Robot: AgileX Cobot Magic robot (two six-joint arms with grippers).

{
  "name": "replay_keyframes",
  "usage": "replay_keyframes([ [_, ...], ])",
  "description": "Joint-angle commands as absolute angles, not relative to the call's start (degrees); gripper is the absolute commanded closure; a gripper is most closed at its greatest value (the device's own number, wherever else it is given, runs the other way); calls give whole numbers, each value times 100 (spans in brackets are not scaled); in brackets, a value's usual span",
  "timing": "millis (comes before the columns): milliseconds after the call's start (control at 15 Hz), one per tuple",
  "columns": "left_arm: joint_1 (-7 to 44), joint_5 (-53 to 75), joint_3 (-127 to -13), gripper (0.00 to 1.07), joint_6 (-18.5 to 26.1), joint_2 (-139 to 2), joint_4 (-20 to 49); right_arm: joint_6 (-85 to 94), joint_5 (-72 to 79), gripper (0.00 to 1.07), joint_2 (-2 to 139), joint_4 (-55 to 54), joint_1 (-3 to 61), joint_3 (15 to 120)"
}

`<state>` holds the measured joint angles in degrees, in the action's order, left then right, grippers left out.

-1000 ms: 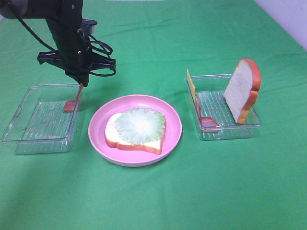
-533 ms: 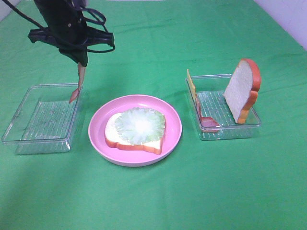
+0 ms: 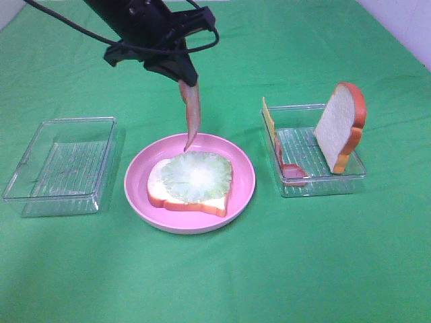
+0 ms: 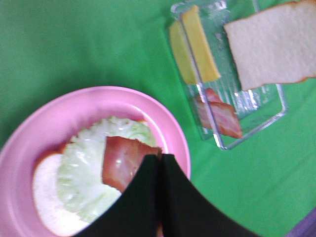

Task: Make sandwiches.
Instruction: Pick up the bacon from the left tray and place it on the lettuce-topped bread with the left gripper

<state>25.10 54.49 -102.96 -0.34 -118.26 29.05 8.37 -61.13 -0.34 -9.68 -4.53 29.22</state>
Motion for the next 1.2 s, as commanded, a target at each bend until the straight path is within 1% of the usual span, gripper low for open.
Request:
replay_keyframes([
  [67,2836,5483,-10308,107,46,-12061,3117,842,-6062,36,-115,-963,-487,2905],
  [200,3157,5483,-10308,107,46,-12256,3157,842,-6062,36,-115,-963,-487,2905],
  [267,3231,5455,-10308,107,46,-12290,3088,842,-6062,36,-115,-963,-487,2905],
  [467,3254,5363,-10308,107,46,-12376,2584,842,-6062,36,-115,-963,-487,2905],
  [600,3254,5409,-10308,107,0,-12536,1931,842,-6062,36,-115,-963,-487,2905],
  [800,3254,5472,-10308,107,0,-12657,1564,842,-6062,36,-115,-963,-487,2905],
  [933,3254,5455,-10308,107,-355,-12651,1106,842,-6062,36,-115,-963,-487,2905],
  [1067,3254,5455,-10308,107,-579,-12657,739,842,-6062,36,-115,-963,-487,2905],
  [1200,3254,5455,-10308,107,-625,-12662,493,842,-6062,36,-115,-963,-487,2905],
])
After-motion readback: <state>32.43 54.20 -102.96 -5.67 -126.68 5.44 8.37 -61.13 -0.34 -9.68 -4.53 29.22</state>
